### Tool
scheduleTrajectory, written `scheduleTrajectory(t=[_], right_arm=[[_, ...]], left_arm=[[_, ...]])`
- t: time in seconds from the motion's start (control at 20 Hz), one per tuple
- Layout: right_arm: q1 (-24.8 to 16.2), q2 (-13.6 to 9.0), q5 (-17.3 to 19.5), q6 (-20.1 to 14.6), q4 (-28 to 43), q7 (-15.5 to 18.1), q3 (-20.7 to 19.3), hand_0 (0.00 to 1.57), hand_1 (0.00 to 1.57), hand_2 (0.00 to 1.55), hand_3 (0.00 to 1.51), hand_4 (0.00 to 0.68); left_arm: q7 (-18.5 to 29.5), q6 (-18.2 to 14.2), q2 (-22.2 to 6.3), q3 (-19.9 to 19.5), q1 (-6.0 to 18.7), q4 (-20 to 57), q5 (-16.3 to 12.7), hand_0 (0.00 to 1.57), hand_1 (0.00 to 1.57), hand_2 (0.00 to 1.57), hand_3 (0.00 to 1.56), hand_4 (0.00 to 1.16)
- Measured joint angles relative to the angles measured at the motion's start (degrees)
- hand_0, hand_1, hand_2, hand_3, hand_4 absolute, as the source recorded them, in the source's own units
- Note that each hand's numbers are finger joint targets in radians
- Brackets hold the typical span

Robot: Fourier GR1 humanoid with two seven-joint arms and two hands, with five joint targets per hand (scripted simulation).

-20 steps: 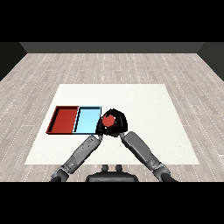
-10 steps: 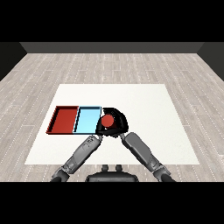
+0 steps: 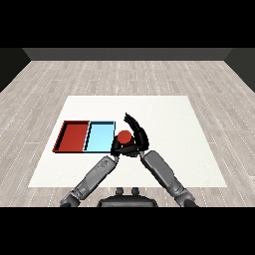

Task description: Pick the red can and put it in the red box

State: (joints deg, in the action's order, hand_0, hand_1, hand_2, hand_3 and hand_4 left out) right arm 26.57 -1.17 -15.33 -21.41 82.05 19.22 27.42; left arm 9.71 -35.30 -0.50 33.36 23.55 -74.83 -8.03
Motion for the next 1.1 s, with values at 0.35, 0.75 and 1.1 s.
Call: scheduleTrajectory(t=[0.35,0.75,1.1], right_arm=[[-1.08,-2.08,2.91,-0.51,7.57,-3.81,-4.89,0.0,0.0,0.0,0.0,0.0],[-5.77,-6.81,2.36,0.52,19.89,-7.25,-12.1,0.0,0.0,0.0,0.0,0.0],[-12.73,-9.73,-1.78,5.55,18.98,-3.73,-20.0,0.0,0.0,0.0,0.0,0.0]], left_arm=[[2.33,3.53,0.4,-2.84,-0.55,2.64,-1.28,1.57,1.57,1.57,1.48,1.13],[2.18,5.93,-2.27,-7.0,-2.96,0.38,-0.24,1.57,1.57,1.57,1.46,1.13],[-0.91,7.87,-7.86,-11.51,-3.25,-4.94,1.45,1.57,1.57,1.56,1.46,1.11]])
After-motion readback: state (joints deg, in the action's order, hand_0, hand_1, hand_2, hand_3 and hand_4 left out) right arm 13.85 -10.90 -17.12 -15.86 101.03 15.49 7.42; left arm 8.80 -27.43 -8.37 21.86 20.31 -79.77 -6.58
